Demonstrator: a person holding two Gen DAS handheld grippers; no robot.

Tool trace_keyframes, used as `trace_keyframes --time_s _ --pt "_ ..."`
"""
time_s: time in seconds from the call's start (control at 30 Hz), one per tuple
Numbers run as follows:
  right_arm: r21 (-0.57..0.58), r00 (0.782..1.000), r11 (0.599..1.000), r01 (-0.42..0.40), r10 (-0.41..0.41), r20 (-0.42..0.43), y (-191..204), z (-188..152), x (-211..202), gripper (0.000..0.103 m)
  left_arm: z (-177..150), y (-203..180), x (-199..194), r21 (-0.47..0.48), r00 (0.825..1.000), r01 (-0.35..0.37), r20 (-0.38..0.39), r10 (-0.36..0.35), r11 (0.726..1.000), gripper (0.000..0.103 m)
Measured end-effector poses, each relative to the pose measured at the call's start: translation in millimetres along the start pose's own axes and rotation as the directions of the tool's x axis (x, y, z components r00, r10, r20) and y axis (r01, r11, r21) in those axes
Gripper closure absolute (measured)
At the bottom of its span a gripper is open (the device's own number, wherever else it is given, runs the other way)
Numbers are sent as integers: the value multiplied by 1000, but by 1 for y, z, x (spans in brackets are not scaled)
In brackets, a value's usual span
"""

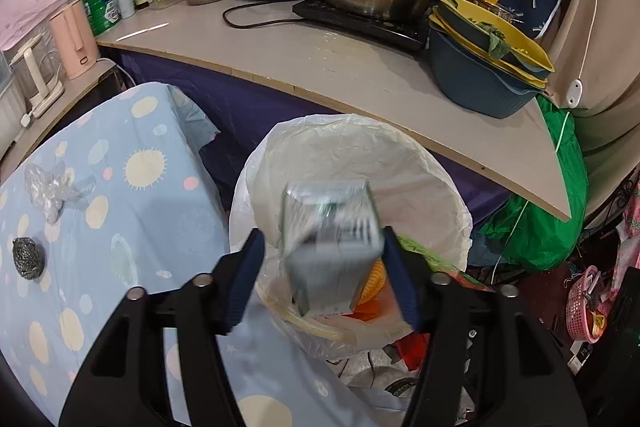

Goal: Collect trash
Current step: 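Open both tools to drop the milk carton and NB box into the bin, then move both open tools back over the scrubber and plastic bag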

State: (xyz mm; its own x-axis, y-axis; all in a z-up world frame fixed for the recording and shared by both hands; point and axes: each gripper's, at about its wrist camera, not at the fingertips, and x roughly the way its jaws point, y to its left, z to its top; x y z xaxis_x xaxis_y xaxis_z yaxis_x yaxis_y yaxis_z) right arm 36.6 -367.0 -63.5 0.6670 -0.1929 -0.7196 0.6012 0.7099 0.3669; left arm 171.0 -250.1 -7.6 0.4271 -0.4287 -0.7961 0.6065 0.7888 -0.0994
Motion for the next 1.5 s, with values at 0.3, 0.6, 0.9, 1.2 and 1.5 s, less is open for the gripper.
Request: trace_keyframes --time_s 0.3,0.6,0.9,1.2,1.5 --pt "3 1000 1000 -17 17 25 8 3 -8 61 -7 8 -5 -25 1000 -11 0 11 1000 30" --pt "-26 999 999 -29 30 42 23 4 -18 61 -12 20 -17 -47 1000 -18 12 19 999 28" --pt "-84 998 995 -53 56 35 55 -1 -18 61 -22 57 -32 -115 999 -38 20 41 993 28" --pt "-152 995 984 -95 97 5 100 -14 -10 61 -37 113 -50 -199 990 -128 31 137 972 28" --pt "-229 990 963 -142 136 -38 151 -33 -1 61 -56 175 -68 -300 979 -188 20 203 935 28"
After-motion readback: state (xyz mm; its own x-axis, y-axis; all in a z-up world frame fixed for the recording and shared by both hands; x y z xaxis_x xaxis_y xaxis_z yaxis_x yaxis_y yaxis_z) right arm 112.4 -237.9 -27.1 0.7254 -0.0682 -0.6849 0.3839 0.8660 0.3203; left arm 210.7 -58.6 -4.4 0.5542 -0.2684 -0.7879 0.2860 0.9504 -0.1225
